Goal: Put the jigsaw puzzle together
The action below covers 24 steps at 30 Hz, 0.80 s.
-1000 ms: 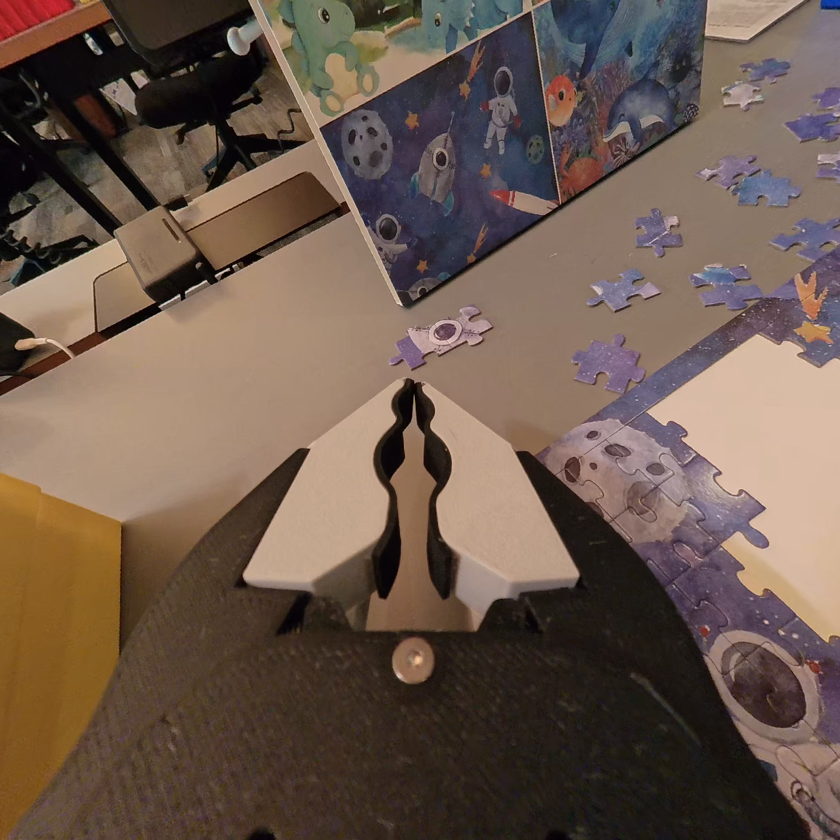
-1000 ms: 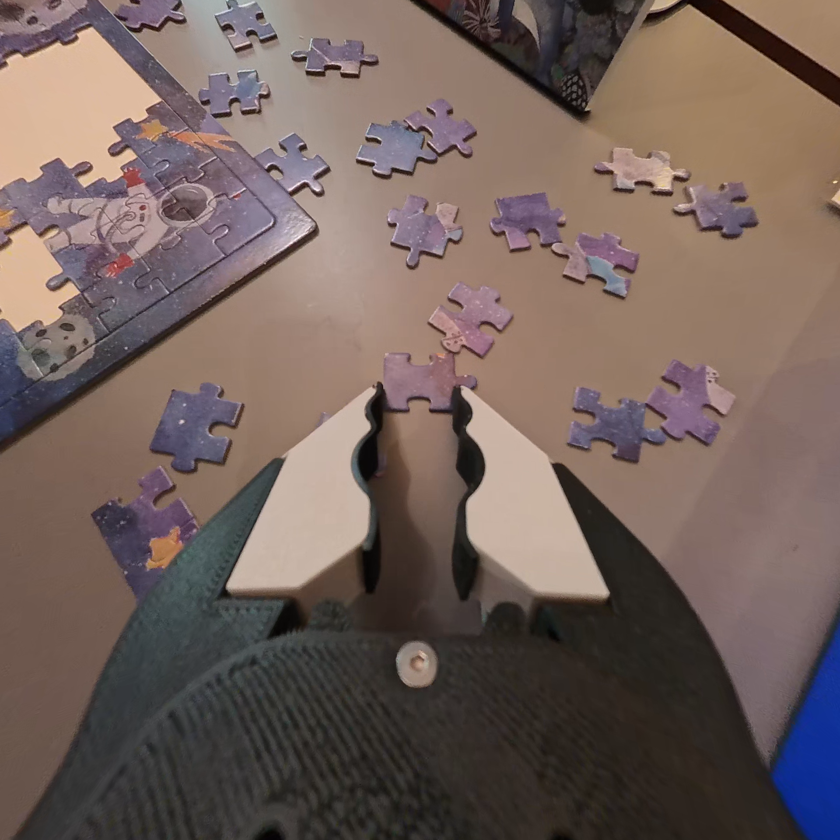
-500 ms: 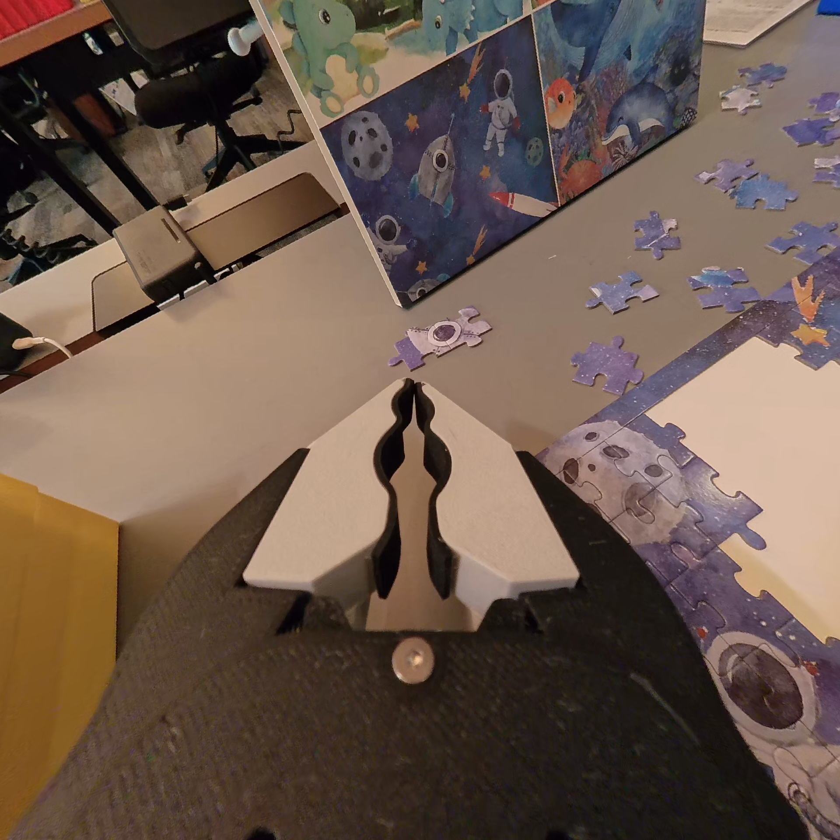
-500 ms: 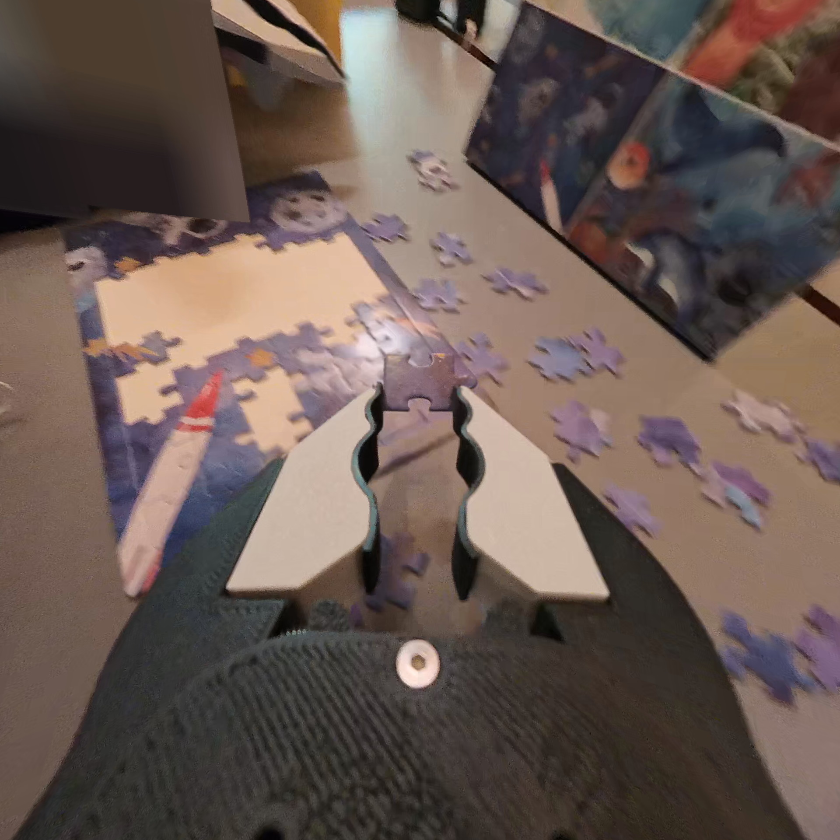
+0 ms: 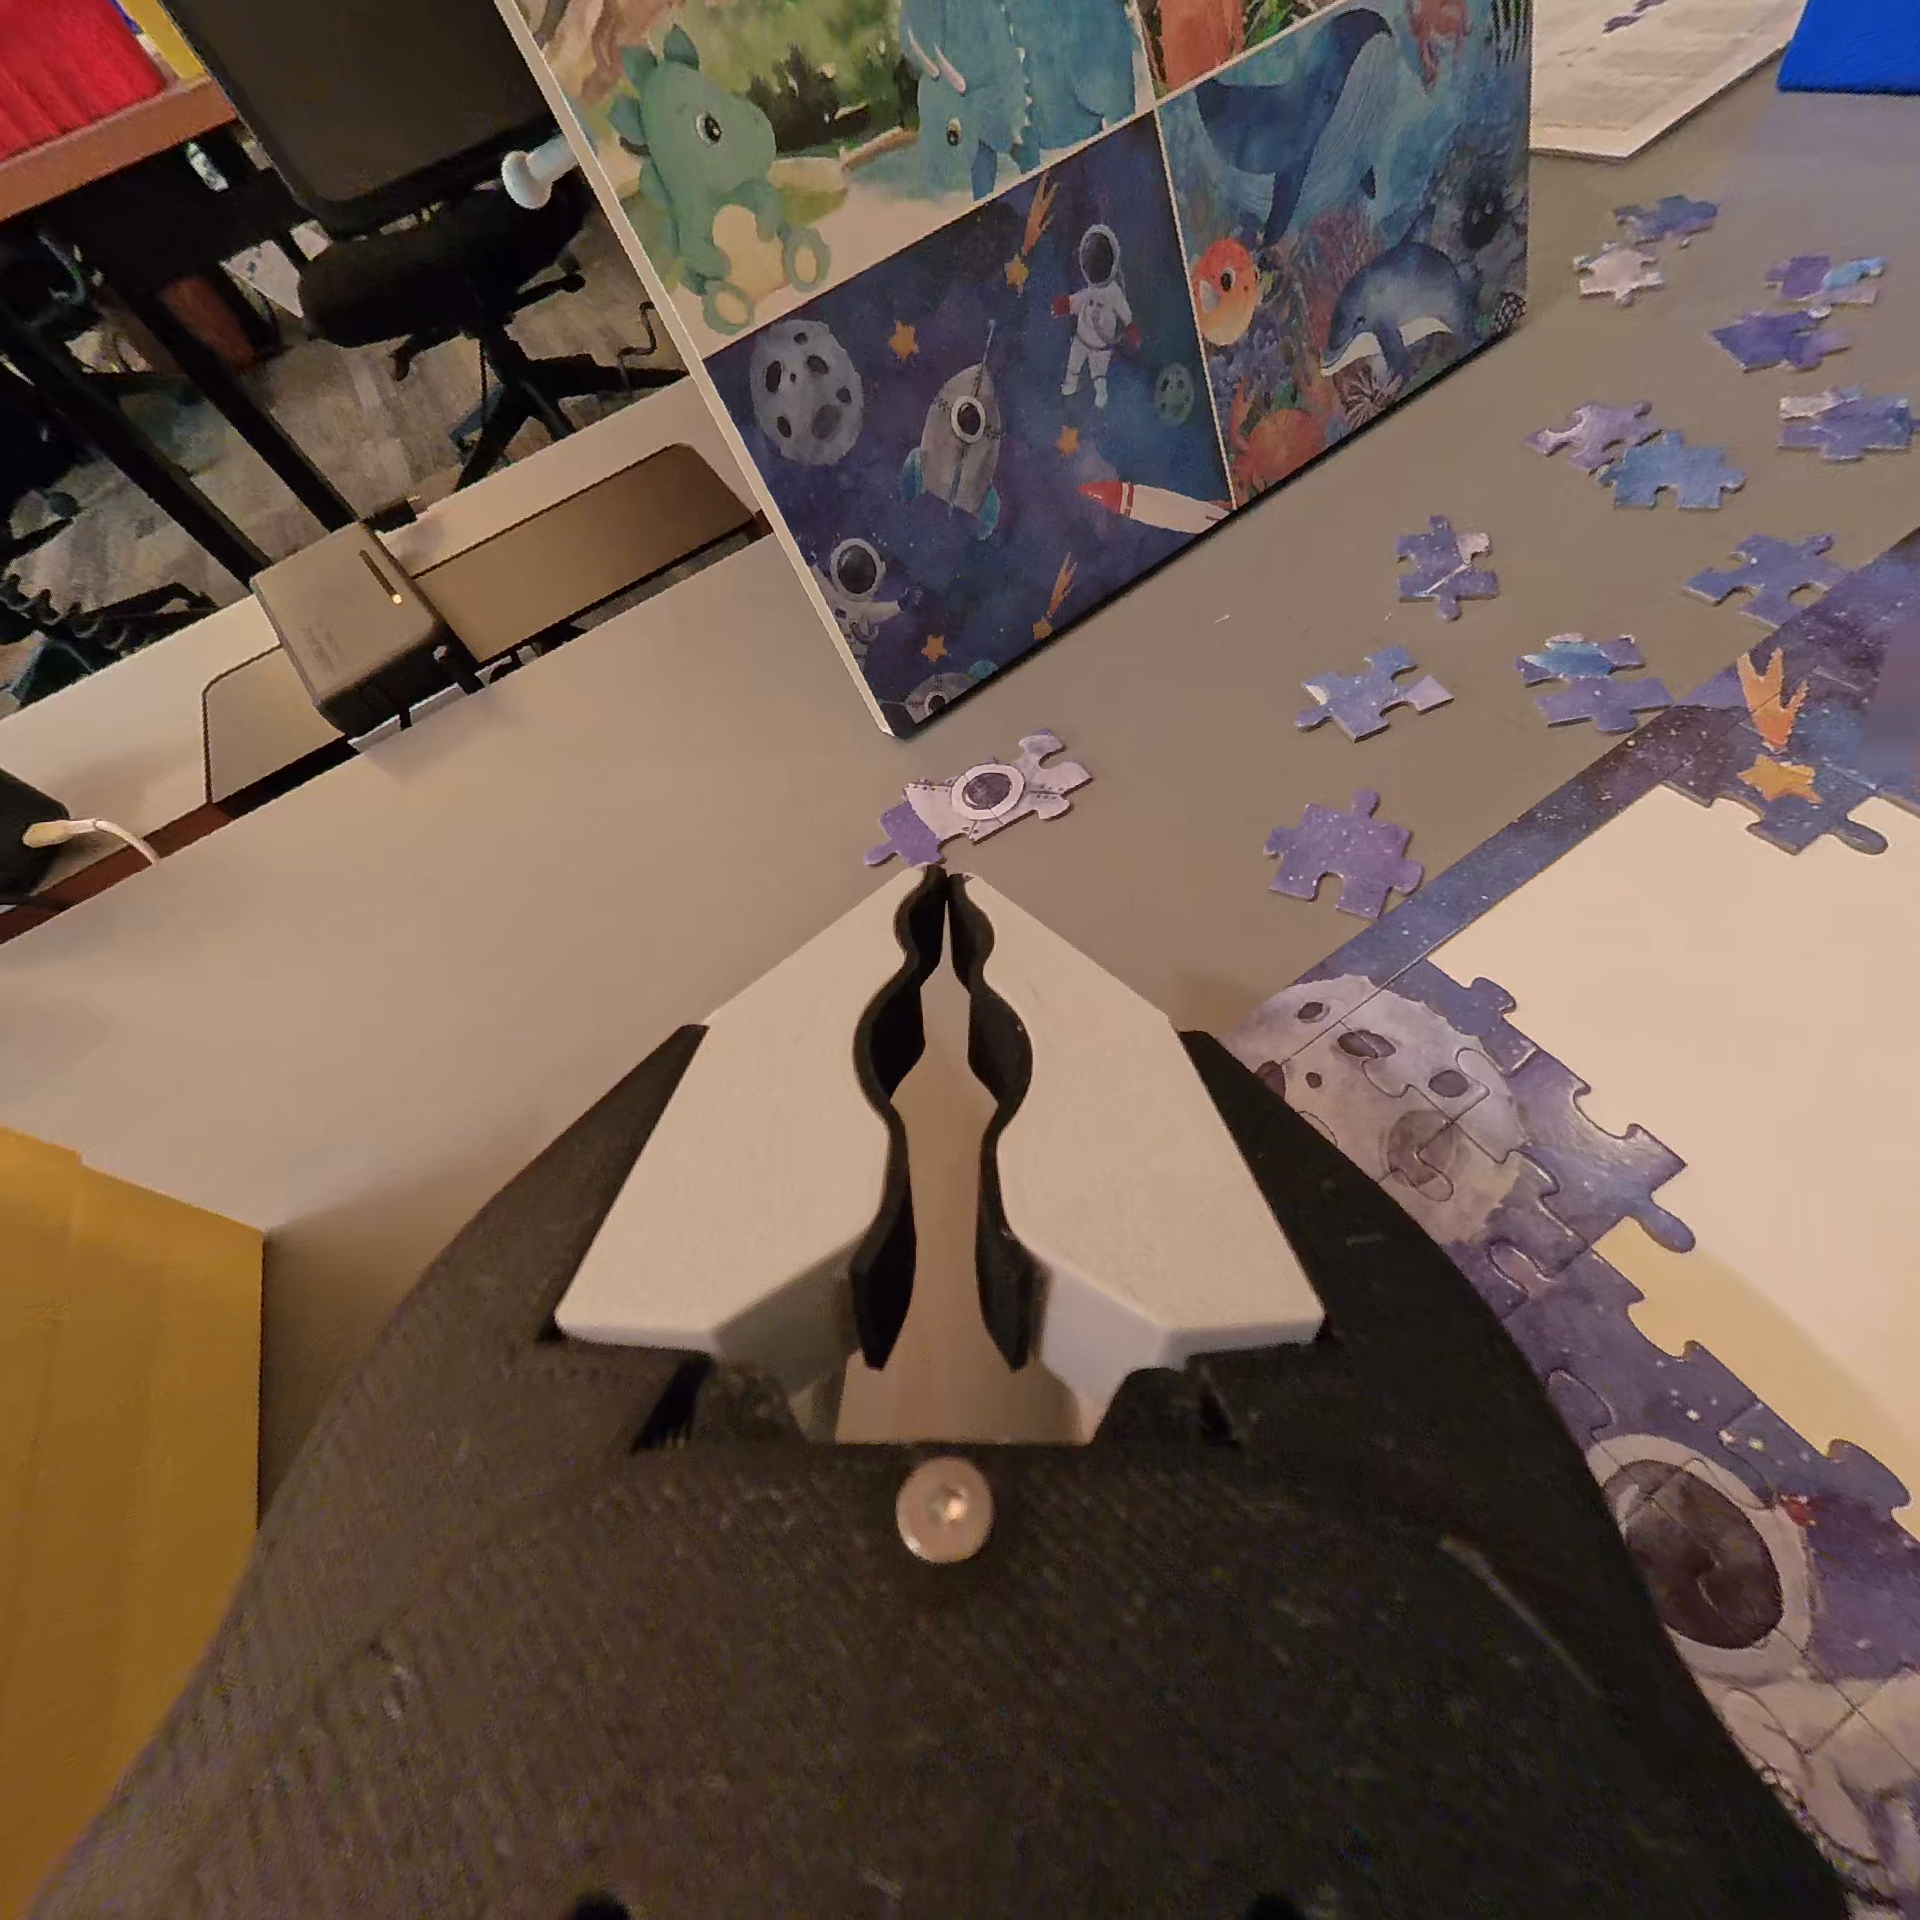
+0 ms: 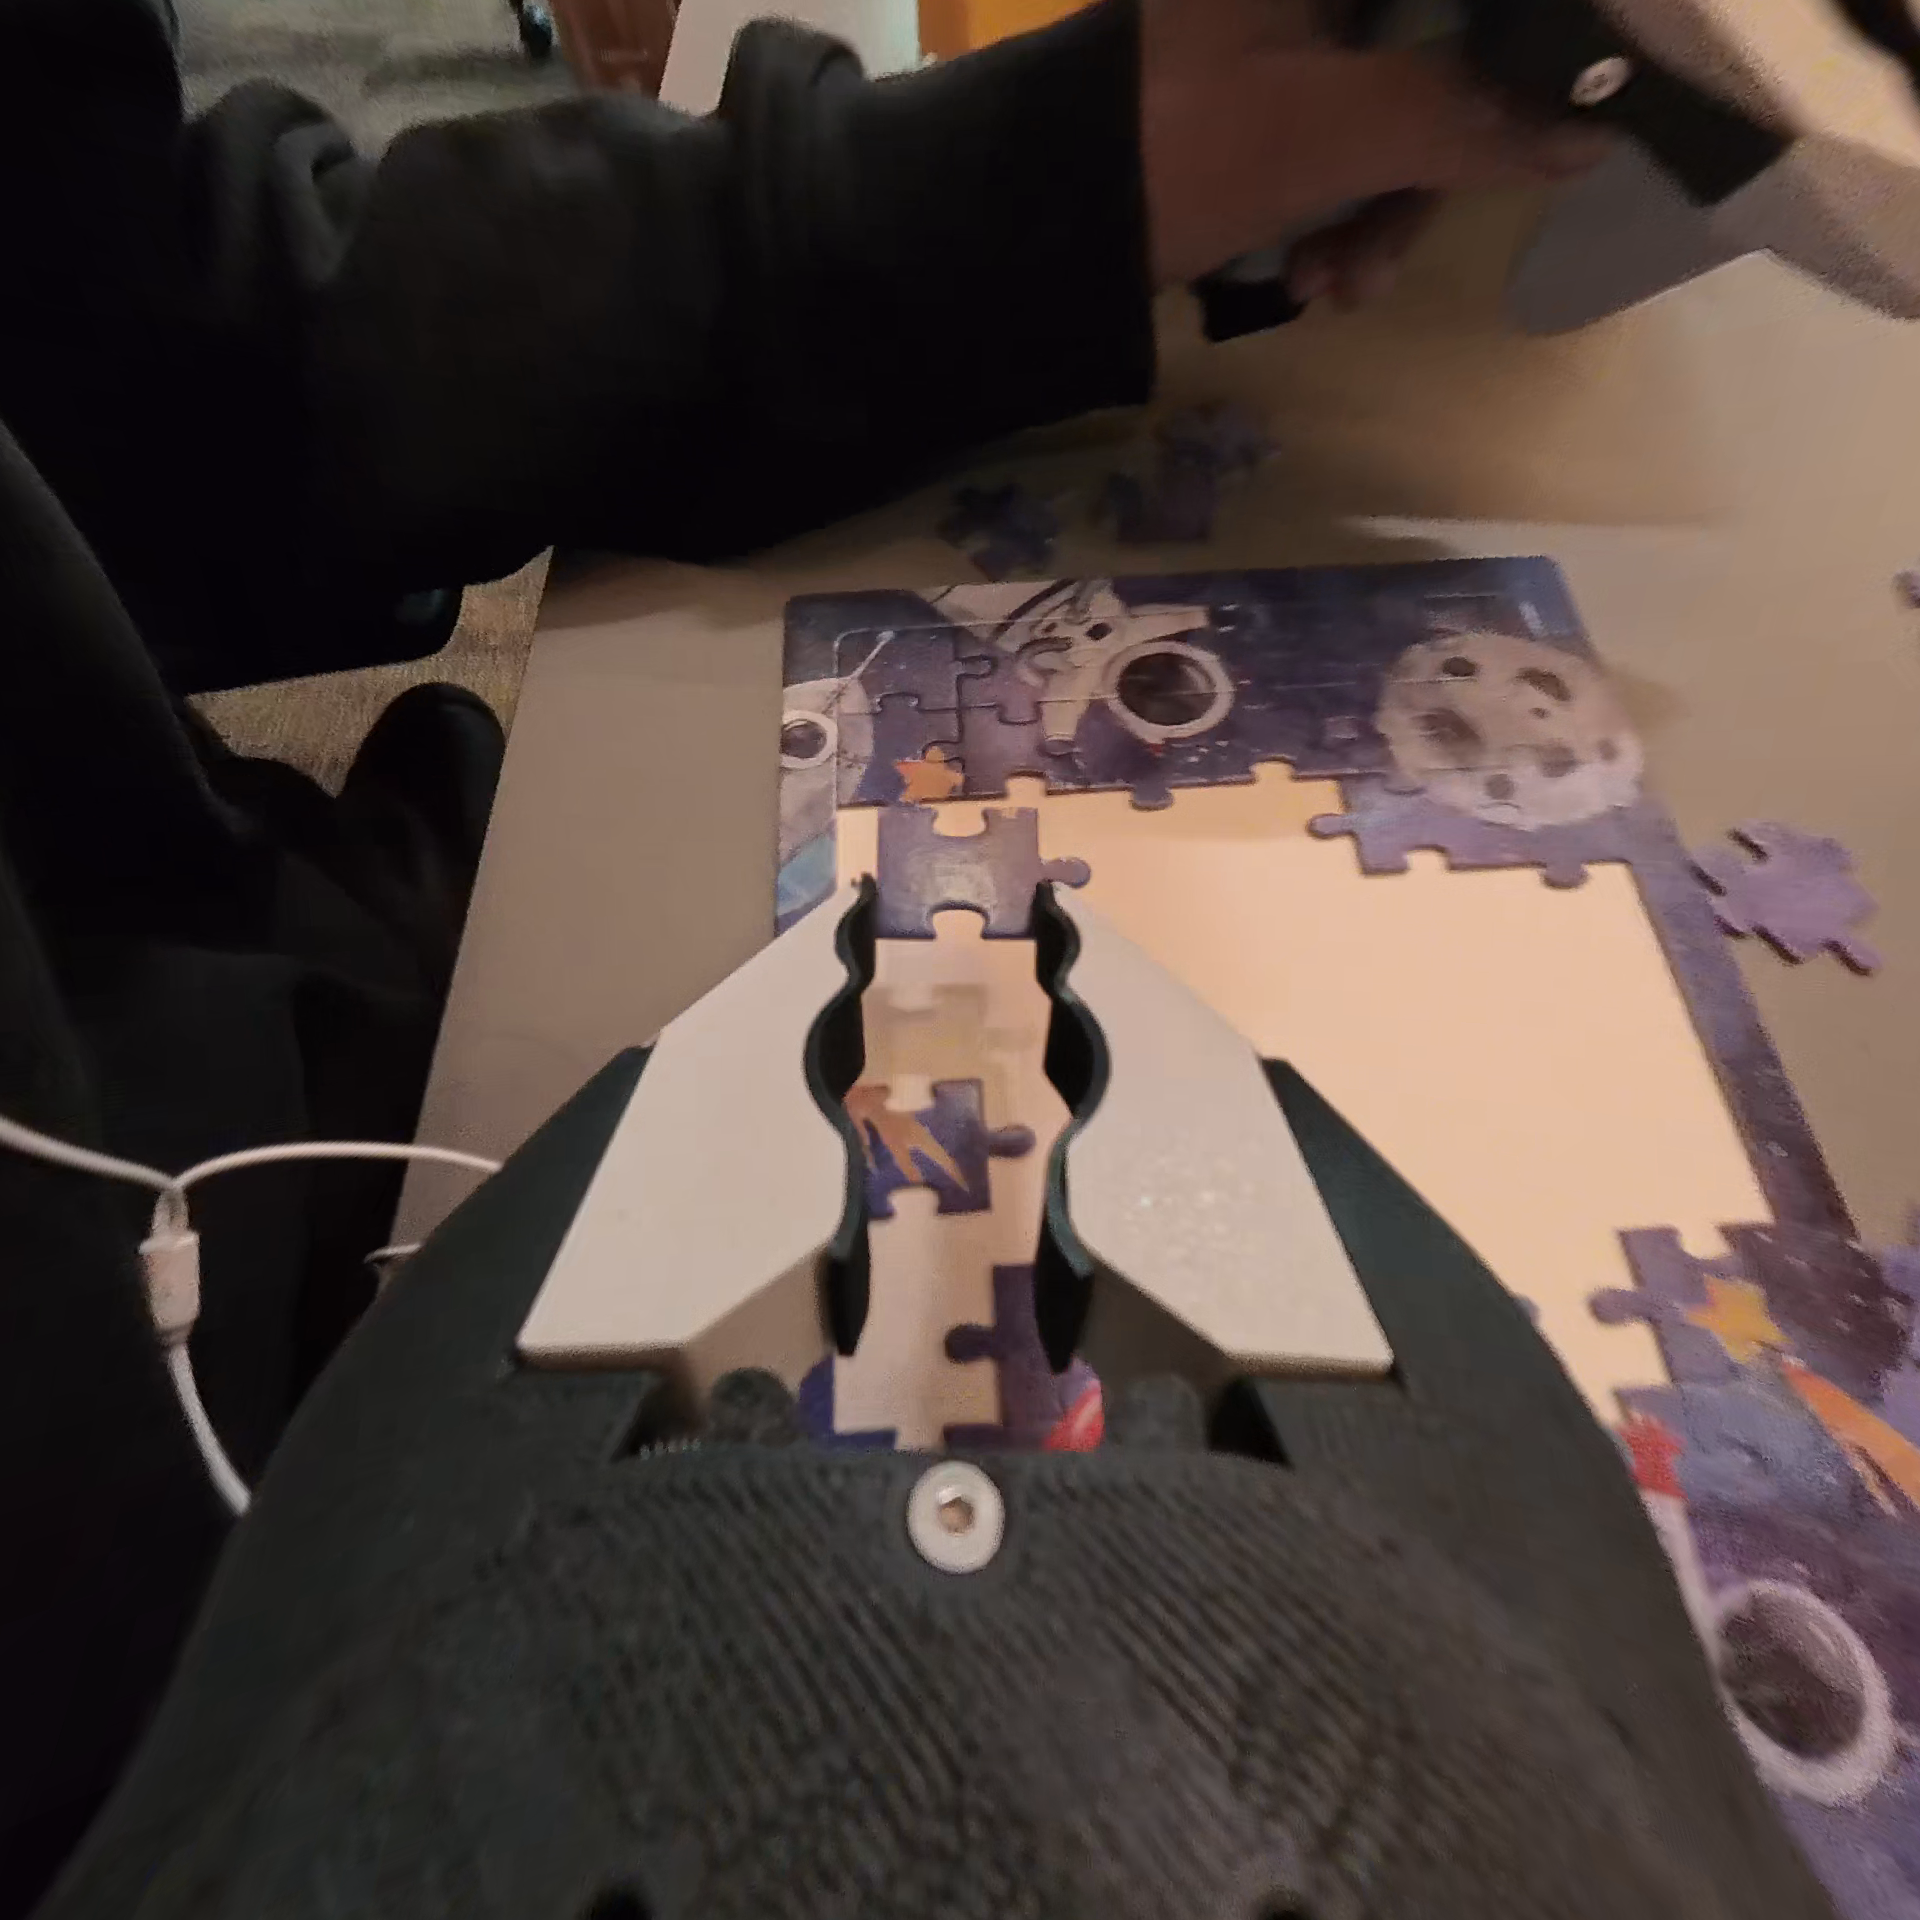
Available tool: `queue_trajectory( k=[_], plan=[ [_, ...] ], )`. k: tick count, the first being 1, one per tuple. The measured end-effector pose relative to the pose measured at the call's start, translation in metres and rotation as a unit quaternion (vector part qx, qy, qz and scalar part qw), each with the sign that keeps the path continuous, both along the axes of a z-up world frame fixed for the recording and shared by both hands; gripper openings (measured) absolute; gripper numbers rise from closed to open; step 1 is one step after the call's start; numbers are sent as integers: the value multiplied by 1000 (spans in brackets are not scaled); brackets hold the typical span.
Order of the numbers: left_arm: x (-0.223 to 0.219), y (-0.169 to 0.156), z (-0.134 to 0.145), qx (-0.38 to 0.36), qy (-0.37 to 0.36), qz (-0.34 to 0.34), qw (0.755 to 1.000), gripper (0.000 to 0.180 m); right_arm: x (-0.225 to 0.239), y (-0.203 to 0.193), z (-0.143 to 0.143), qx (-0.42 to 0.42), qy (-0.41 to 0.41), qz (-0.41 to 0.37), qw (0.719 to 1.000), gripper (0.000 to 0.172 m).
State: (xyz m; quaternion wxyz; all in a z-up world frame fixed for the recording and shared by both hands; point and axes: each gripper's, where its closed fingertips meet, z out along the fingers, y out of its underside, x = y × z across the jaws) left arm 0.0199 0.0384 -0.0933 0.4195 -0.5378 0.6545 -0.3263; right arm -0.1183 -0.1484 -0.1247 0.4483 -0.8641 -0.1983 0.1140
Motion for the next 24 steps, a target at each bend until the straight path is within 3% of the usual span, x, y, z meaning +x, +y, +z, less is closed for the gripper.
queue_trajectory(
  k=[10,24],
  plan=[
    [0,-1,1,-2,-1,-2,1000,0,-21,12,-25,-43,-21,22,999,28],
    [0,-1,0,0,0,-1,1000,0,-23,14,-29,-42,-41,23,998,29]
  ],
)
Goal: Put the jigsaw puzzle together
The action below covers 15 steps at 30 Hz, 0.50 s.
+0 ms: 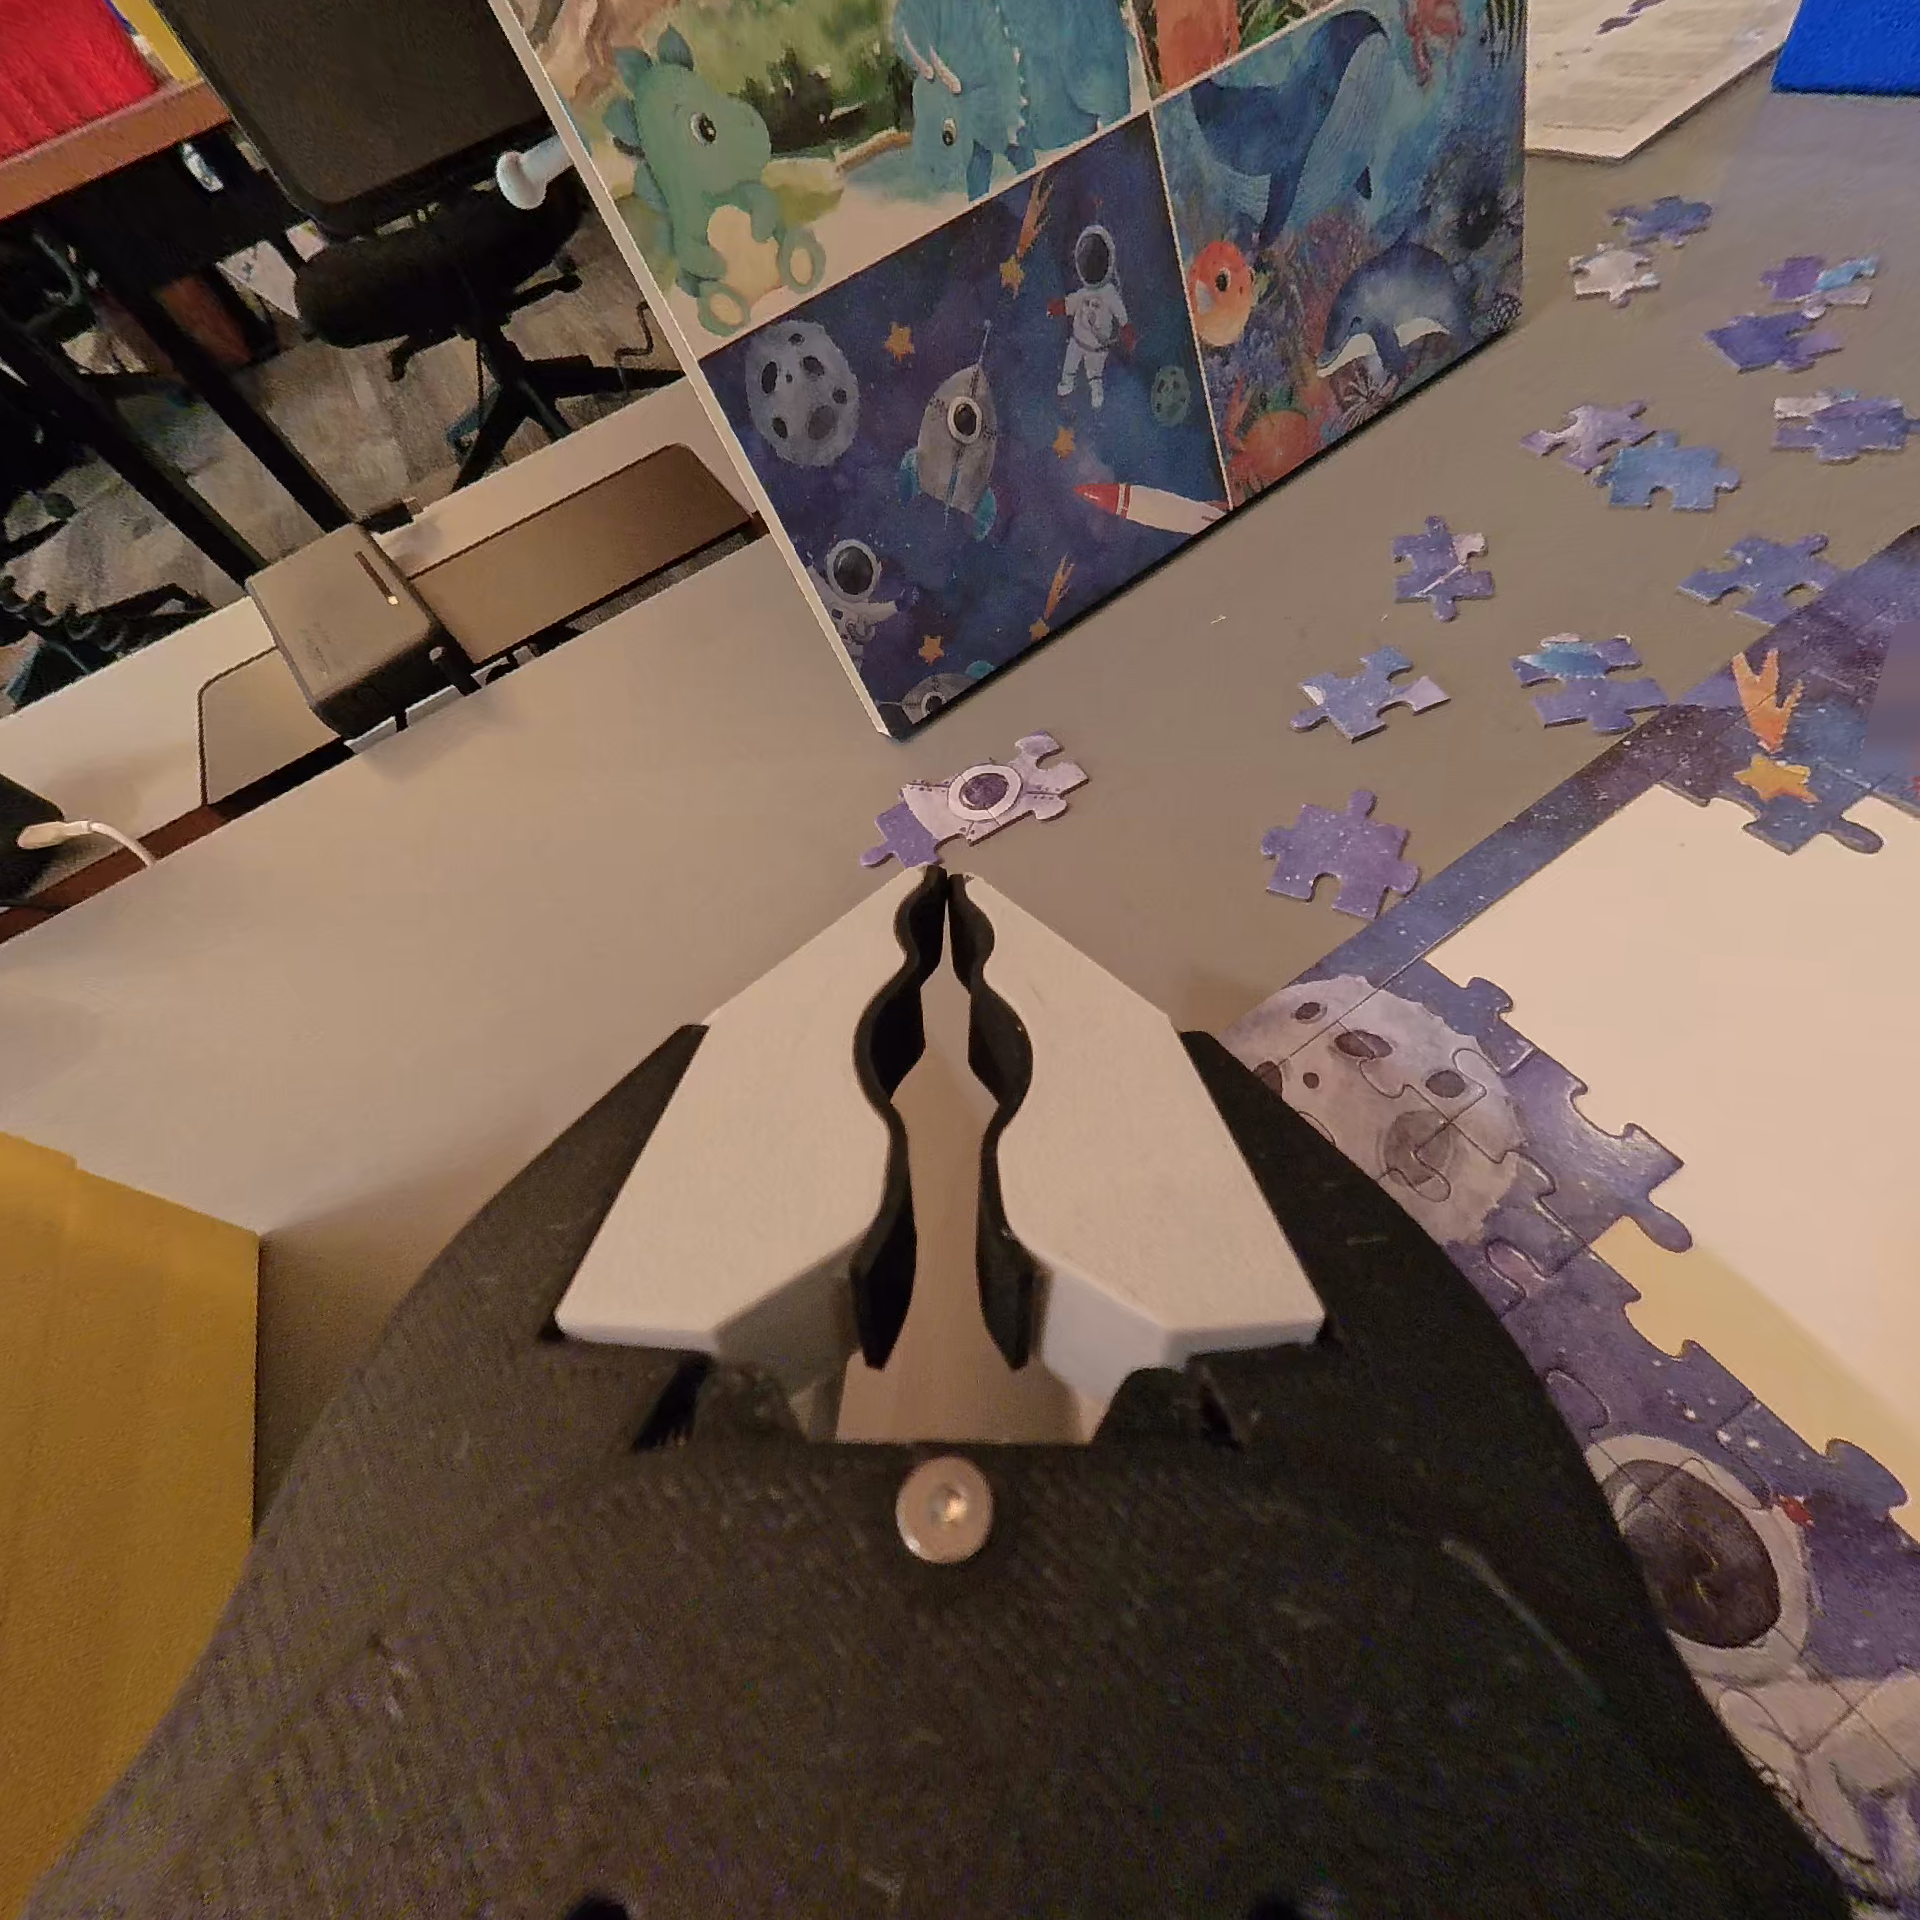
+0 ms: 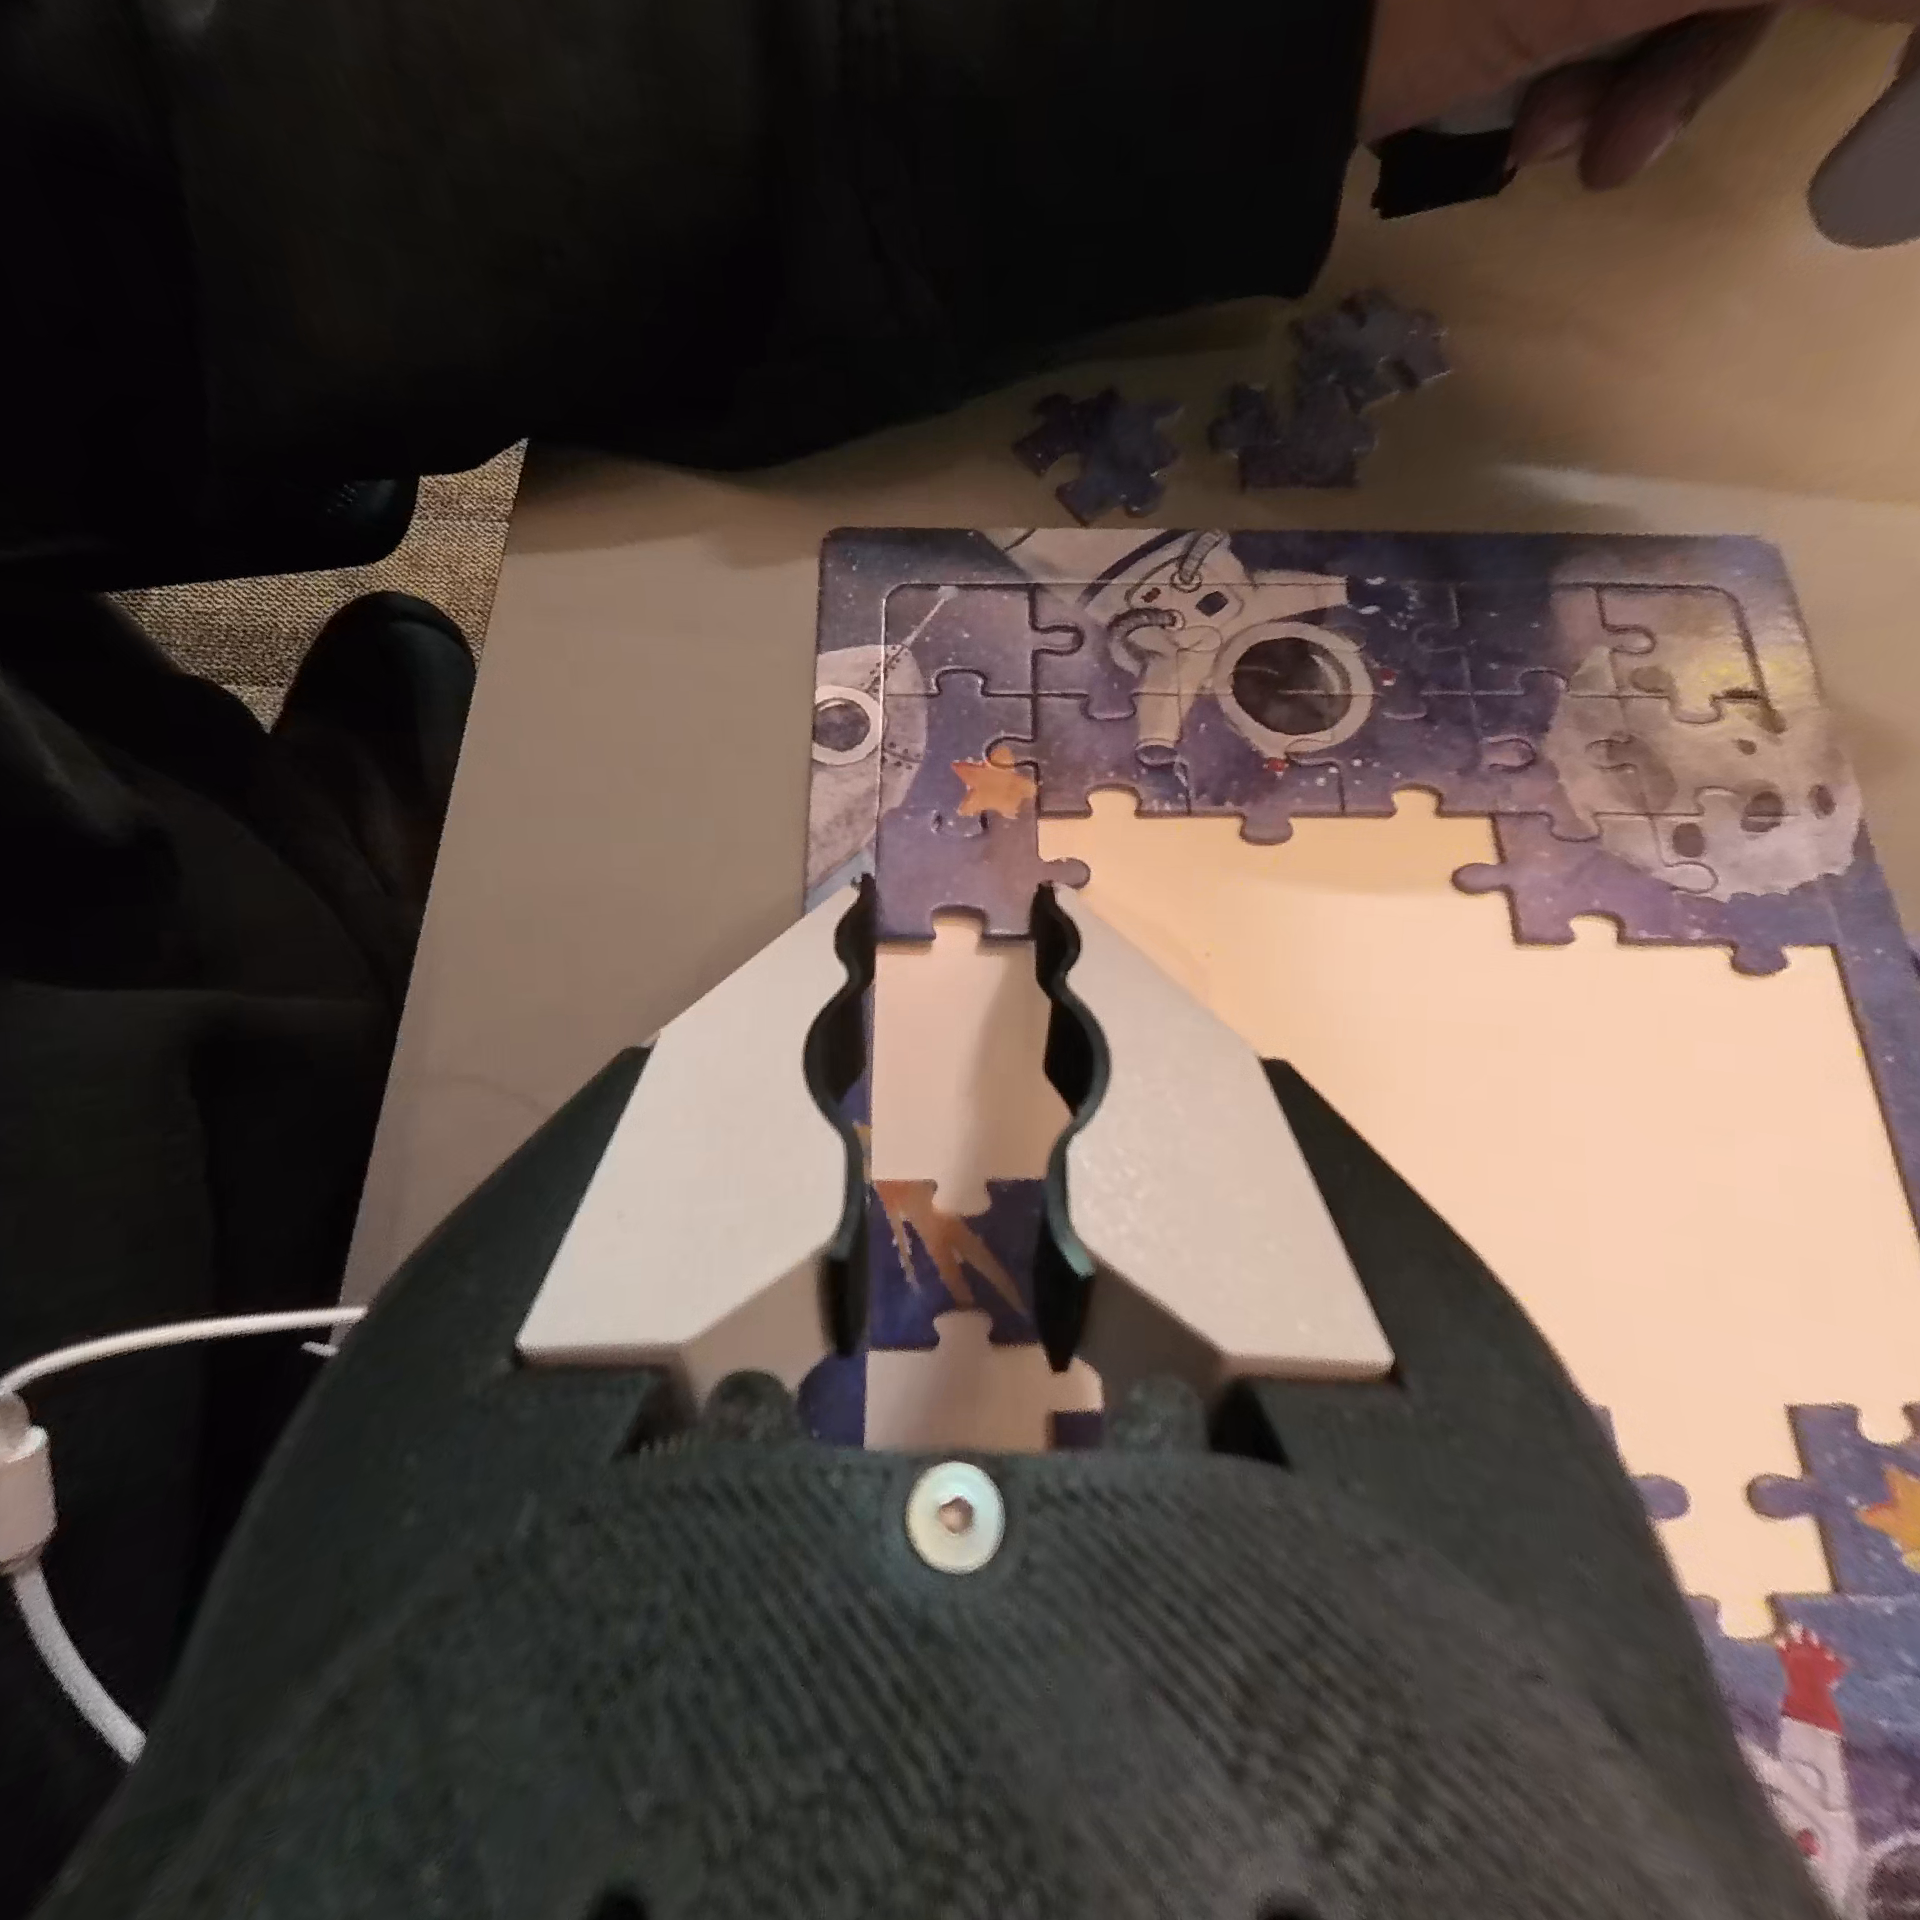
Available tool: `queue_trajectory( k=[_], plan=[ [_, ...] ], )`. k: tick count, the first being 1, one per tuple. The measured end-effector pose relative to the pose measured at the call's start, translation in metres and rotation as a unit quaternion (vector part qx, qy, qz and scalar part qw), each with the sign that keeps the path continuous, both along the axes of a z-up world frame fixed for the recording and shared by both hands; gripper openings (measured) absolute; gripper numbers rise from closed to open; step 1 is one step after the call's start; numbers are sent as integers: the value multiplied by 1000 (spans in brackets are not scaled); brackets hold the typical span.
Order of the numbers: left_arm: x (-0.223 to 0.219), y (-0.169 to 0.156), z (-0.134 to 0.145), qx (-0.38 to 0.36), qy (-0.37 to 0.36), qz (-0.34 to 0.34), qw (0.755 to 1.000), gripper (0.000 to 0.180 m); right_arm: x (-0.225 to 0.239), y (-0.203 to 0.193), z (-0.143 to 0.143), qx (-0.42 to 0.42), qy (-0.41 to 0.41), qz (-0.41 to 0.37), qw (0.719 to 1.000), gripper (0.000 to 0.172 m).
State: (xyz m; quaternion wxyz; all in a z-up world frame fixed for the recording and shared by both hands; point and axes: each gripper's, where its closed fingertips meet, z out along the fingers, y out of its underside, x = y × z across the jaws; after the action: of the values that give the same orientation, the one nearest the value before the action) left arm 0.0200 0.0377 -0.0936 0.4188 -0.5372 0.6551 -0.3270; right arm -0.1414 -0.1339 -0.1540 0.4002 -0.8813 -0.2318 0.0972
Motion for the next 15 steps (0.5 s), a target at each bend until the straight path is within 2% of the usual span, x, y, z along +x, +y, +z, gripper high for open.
queue_trajectory(
  k=[15],
  plan=[
    [0,0,2,1,-6,1,1000,0,1,-1,0,0,2,3,1000,29]
  ],
)
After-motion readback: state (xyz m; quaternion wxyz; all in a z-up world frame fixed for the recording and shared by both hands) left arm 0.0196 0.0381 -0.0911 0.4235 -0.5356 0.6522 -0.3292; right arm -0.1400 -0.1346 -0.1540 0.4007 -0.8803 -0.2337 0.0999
